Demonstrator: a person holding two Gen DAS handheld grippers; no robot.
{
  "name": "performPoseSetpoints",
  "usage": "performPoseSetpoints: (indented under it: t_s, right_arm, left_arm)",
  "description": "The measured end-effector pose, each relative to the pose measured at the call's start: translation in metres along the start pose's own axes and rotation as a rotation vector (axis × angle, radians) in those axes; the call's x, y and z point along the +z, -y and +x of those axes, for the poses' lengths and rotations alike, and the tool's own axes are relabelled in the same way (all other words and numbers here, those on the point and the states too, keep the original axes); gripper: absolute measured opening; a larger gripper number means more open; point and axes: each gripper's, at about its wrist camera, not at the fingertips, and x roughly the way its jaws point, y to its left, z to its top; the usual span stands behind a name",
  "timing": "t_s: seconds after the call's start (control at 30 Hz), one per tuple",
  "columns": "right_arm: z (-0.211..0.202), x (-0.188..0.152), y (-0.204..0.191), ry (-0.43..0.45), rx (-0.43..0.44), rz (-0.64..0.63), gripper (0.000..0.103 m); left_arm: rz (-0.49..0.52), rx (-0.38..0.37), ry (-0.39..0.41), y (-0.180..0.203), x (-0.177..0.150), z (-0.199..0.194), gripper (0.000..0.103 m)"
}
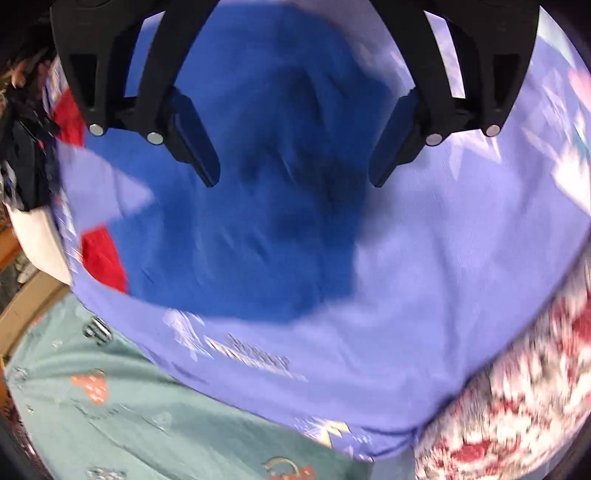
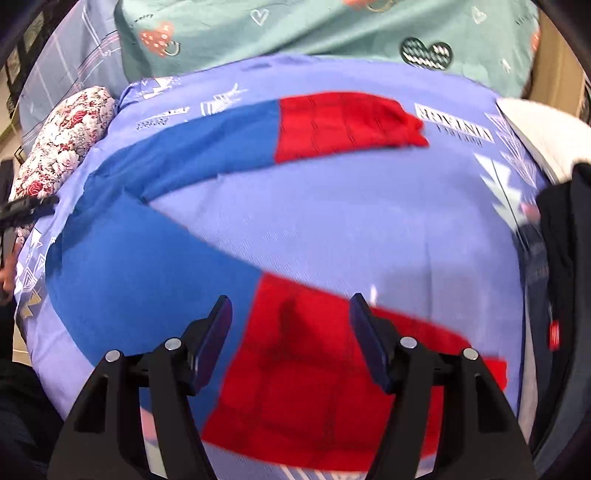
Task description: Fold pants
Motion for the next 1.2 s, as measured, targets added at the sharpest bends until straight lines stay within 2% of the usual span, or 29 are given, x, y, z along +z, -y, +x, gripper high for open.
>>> performPoseSetpoints:
  t_s: [0.17,0.3,0.4,0.47,0.53,0.73,0.8,0.87,1.0,1.13,1.2]
  right_arm:
    - [0.018,0.012,-0.017,-0.026,0.017,-0.028,0.066]
    - [0.030,0.010,-0.020,-0.053,0.013,-0.019,0.066]
    - [0.032,0.010,-0.016,-0.060,-0.005,-0.006,0.066]
    - [0.031,0.011,-0.014,-0.057,-0.016,-0.001,0.066]
    - [0.029,0.014,-0.014,-0.052,-0.024,-0.004,0.066]
    - [0.034,0.039,-0.028,-0.038,-0.020,-0.070,0.066]
    - [0.033,0.056,-0.037,-0.014,0.003,-0.096,0.066]
    - [0.033,0.081,-0.045,0.018,0.062,-0.095,0.067]
    - [0.054,0.127,-0.051,0.022,0.154,0.017,0.069]
    - [0.102,0.171,-0.059,-0.025,0.297,0.165,0.069]
    - [0.132,0.193,-0.062,-0.052,0.342,0.248,0.069]
  left_arm:
    - [0.036,0.019,-0.067,-0.011,0.060,0.052,0.084]
    - [0.051,0.007,-0.138,-0.008,0.083,0.098,0.084]
    - [0.117,0.019,-0.151,0.003,0.090,0.120,0.082]
    - [0.163,0.032,-0.135,0.010,0.092,0.123,0.048]
    - [0.148,0.000,-0.140,0.010,0.092,0.119,0.036]
    - [0.164,-0.092,-0.041,0.014,0.077,0.070,0.032]
    - [0.189,-0.136,0.011,0.022,0.067,0.043,0.027]
    - [0.228,-0.179,0.049,0.034,0.054,0.019,0.022]
    - [0.297,-0.225,0.076,0.060,0.024,-0.004,0.021]
    - [0.303,-0.237,0.040,0.066,0.000,0.004,0.020]
    - [0.283,-0.238,0.026,0.063,-0.004,0.011,0.020]
